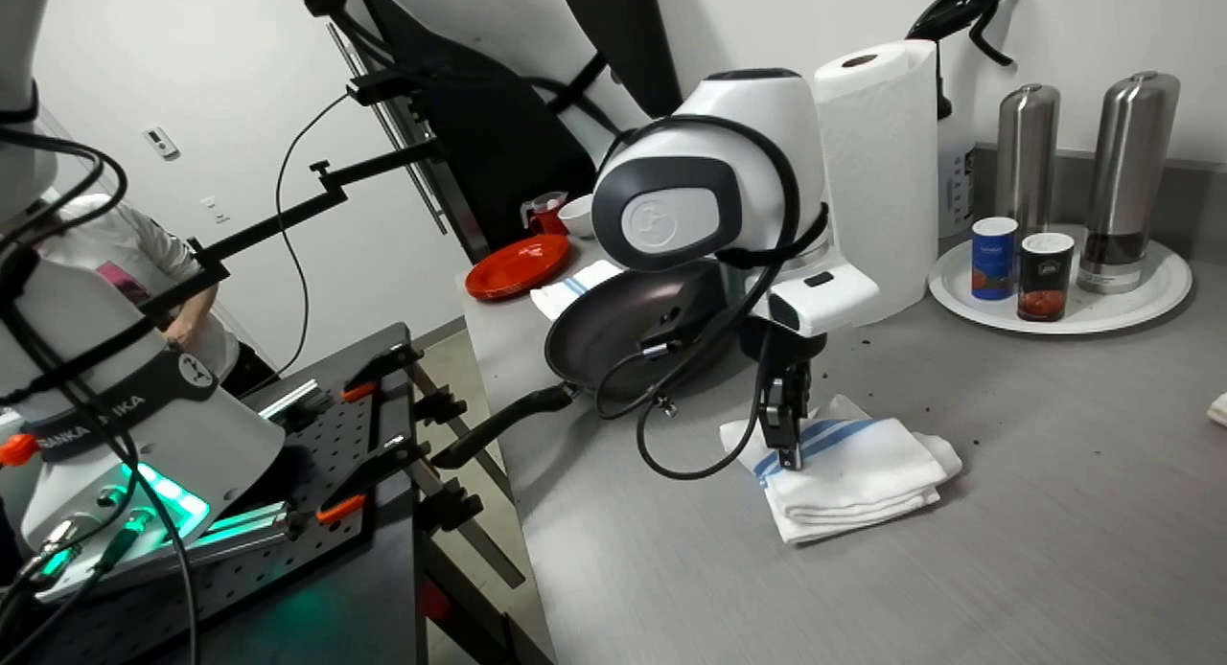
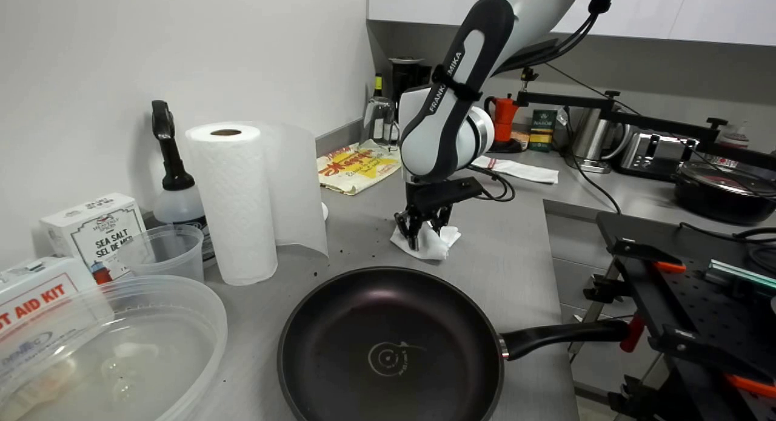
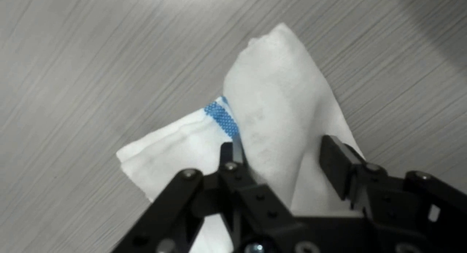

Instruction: Use the towel to wipe the pan

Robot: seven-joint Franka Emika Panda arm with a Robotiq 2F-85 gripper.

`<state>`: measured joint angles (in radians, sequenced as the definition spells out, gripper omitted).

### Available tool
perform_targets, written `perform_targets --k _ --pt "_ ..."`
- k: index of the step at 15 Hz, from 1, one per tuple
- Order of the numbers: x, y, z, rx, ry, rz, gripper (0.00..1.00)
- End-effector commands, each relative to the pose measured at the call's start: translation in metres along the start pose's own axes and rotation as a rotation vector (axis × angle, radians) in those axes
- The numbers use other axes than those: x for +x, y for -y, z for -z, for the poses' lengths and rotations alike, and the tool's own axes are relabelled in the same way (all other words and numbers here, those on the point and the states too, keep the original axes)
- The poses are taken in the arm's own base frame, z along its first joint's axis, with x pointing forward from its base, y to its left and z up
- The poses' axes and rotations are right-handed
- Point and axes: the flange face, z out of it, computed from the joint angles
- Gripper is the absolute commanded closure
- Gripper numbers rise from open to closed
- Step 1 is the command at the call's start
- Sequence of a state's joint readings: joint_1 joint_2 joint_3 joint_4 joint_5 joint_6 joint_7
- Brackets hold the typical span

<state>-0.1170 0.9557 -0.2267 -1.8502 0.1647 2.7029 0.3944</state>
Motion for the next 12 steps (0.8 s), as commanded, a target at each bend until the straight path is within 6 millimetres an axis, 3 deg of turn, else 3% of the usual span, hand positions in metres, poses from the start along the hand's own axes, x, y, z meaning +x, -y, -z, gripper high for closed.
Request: perform_targets --k 1,4,12 --pt "0.0087 0.0022 -0.0048 -0.023 0.002 -0.036 0.77" --pt "0.0110 -0.0012 -0.0047 -0.026 0.009 -0.053 0.99" --pt "0.0105 -0.0042 -0.0058 -0.030 0.031 -0.066 0.96"
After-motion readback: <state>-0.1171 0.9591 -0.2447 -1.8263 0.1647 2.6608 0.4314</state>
